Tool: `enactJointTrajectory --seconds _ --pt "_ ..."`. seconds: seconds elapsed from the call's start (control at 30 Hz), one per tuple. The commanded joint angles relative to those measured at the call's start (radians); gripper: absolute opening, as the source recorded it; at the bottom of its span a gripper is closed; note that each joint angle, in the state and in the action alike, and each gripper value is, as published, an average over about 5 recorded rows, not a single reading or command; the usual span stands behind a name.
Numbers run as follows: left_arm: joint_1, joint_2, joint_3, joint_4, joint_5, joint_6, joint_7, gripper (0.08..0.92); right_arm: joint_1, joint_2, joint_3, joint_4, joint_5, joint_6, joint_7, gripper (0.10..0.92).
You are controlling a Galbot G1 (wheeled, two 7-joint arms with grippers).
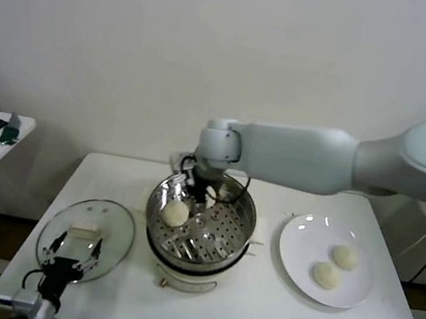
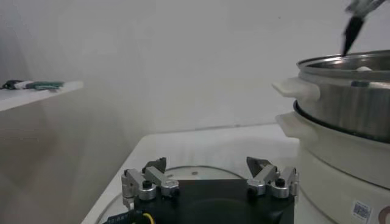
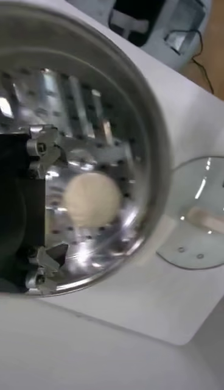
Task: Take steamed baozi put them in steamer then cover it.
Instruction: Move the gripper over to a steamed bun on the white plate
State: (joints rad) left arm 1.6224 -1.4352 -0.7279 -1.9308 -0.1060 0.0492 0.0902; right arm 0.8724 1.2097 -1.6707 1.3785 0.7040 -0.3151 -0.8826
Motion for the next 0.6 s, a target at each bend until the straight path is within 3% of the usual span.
enactJointTrajectory --seconds 0.03,0.3,0.6 --pt "-0.004 0.005 0.001 0.003 0.001 0.002 0.001 0.823 0.279 -0.337 -0.222 0.081 -0.054 0.203 -0.222 0.823" --pt "-0.013 0.007 0.002 0.01 0.002 0.007 0.004 0.823 0.154 -0.67 -0.358 0.127 -0.281 0.204 -0.16 0.823" --pt "-0.007 -0.003 0.003 0.017 0.018 0.006 0.006 0.823 -0.313 -0.741 -0.018 -0.004 -0.442 0.147 -0.098 0.823"
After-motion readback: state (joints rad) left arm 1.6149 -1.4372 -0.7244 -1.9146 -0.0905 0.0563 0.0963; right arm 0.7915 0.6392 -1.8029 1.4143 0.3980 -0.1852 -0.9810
